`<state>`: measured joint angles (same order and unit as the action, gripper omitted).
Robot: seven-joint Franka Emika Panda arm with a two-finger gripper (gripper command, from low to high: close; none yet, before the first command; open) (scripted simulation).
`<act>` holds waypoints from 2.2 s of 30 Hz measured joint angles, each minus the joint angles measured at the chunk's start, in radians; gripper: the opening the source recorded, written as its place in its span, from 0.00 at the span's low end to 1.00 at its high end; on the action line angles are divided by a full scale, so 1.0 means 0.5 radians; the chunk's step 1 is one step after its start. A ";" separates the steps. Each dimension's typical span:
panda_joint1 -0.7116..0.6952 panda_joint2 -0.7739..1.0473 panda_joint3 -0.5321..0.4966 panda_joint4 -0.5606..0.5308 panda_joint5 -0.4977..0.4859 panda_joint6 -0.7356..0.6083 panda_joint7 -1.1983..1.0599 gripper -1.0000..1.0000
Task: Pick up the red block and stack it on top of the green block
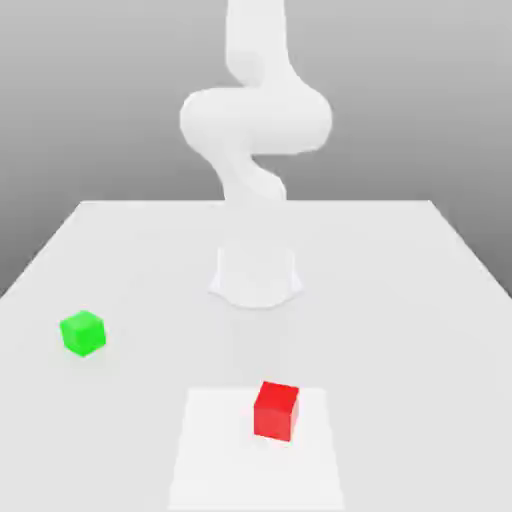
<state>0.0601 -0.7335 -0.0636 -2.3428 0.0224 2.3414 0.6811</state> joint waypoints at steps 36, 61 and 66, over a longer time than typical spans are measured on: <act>0.681 1.646 -0.486 -0.872 0.132 1.079 -2.354 0.50; 0.613 1.673 -0.416 -0.868 0.145 1.099 -2.363 0.00; 0.606 1.533 -0.445 -0.897 0.002 0.985 -2.256 0.00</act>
<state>0.3629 0.0332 -0.2863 -2.7913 0.0233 2.8341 -0.4467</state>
